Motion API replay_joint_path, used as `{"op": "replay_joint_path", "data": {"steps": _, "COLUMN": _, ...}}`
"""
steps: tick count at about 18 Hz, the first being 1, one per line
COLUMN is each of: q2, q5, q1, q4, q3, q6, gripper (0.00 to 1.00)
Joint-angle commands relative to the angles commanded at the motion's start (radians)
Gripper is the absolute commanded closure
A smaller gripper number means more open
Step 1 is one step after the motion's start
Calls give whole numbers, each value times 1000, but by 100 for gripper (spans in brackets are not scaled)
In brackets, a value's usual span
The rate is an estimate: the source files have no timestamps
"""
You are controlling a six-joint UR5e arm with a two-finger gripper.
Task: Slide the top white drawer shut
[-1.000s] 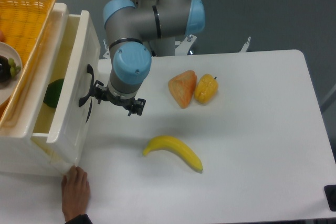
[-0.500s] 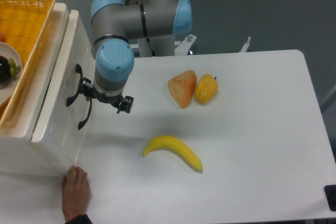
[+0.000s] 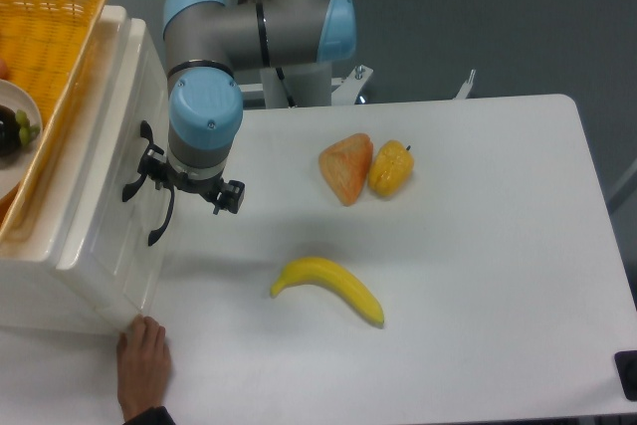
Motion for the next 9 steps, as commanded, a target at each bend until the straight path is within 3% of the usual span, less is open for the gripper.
{"op": "replay_joint_path", "data": {"steps": 4, "q2": -2, "q5": 5, "q1": 15, "q4": 3, "q3": 0, "q6": 9, "gripper": 0}}
{"op": "replay_joint_path", "data": {"steps": 9, "q2": 2, "q5": 84, "q1": 98, "q4": 12, "q3": 12, "q6": 101, "gripper": 0}}
